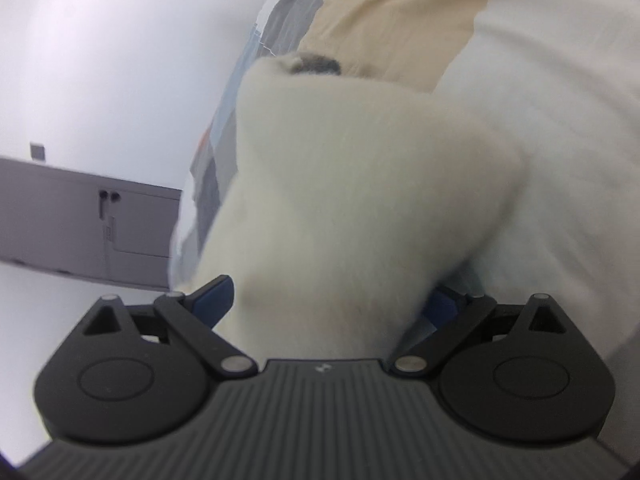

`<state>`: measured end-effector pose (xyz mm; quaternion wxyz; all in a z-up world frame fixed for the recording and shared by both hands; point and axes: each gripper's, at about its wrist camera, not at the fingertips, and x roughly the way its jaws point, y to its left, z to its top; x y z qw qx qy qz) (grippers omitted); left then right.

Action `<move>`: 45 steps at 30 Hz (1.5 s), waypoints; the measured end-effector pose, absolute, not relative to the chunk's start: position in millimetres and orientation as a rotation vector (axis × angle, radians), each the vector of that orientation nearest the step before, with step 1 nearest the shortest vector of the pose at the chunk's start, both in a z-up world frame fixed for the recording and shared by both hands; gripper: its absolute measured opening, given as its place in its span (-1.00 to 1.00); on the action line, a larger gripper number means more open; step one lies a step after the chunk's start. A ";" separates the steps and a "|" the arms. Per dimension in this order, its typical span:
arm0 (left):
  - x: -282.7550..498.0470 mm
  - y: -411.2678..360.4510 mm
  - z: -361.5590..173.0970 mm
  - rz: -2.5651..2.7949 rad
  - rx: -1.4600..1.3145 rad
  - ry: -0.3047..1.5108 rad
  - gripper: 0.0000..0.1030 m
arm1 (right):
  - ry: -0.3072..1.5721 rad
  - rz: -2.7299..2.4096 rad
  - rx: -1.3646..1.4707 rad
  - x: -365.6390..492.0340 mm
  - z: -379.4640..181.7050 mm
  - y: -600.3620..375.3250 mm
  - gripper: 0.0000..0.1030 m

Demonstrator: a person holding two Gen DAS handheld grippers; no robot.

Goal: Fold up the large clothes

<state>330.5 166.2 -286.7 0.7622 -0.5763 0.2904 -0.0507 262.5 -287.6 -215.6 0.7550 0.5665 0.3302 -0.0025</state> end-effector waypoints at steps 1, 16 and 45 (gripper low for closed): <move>332.0 167.1 -287.1 -0.113 -1.243 0.626 0.03 | 0.725 -0.009 1.240 265.4 -219.3 -288.1 0.96; 321.0 163.5 -266.1 -0.066 -1.119 0.566 0.02 | 0.579 0.115 0.910 282.4 -171.9 -279.6 -0.30; 343.7 20.8 -142.3 -0.310 -0.964 0.545 -0.10 | 0.393 0.258 0.923 219.2 -56.6 -428.2 -0.32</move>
